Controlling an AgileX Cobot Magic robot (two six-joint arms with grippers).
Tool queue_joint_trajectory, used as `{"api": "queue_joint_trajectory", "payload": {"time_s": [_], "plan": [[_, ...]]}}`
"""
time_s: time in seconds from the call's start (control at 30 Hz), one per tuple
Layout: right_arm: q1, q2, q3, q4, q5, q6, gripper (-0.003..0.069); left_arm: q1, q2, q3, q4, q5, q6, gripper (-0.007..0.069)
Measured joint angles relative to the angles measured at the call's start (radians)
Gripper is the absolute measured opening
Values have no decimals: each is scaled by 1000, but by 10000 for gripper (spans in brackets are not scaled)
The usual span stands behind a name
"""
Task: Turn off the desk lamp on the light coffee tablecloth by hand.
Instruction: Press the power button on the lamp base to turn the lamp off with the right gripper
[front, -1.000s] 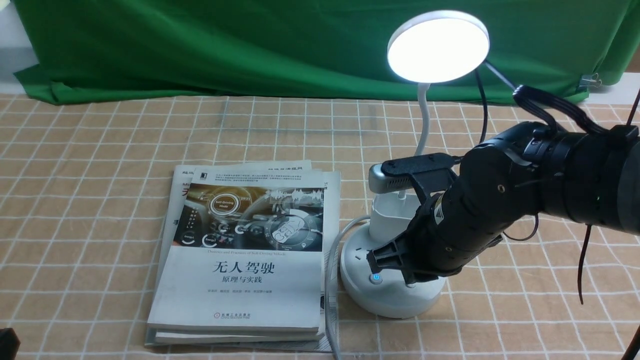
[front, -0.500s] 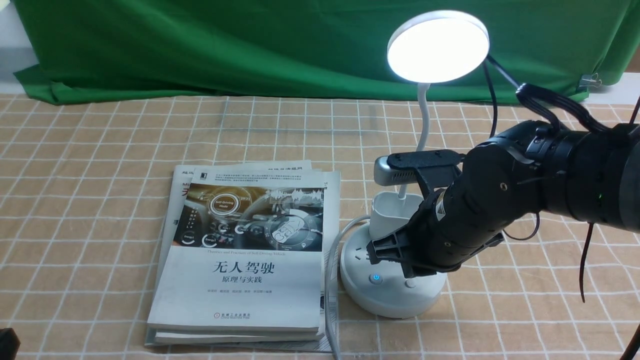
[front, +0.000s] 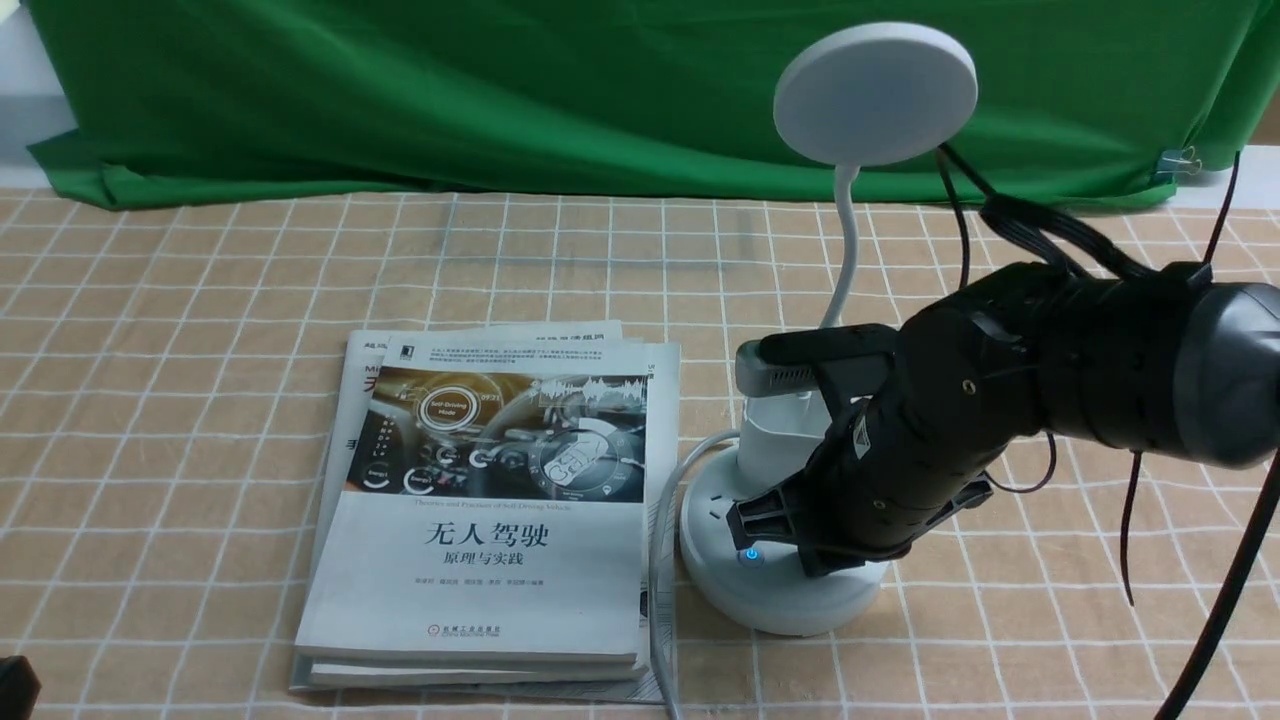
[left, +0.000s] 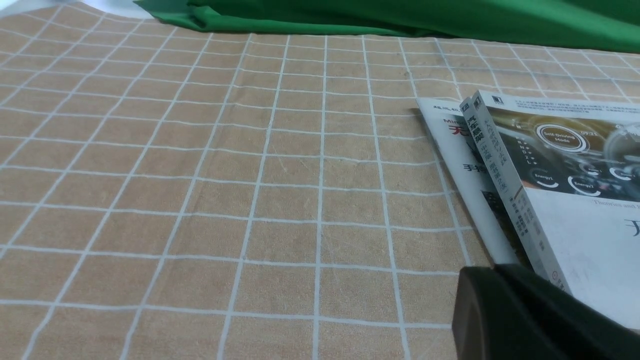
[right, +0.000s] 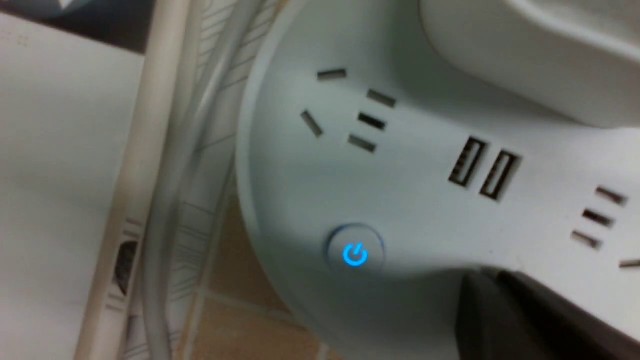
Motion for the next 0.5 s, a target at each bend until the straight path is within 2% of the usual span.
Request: {"api": "queue_joint_trajectory", "payload": {"time_s": [0.5], "plan": [[-11,-86,8,-9,-3,-3,38,0,0,0,0,0,0,5]]}}
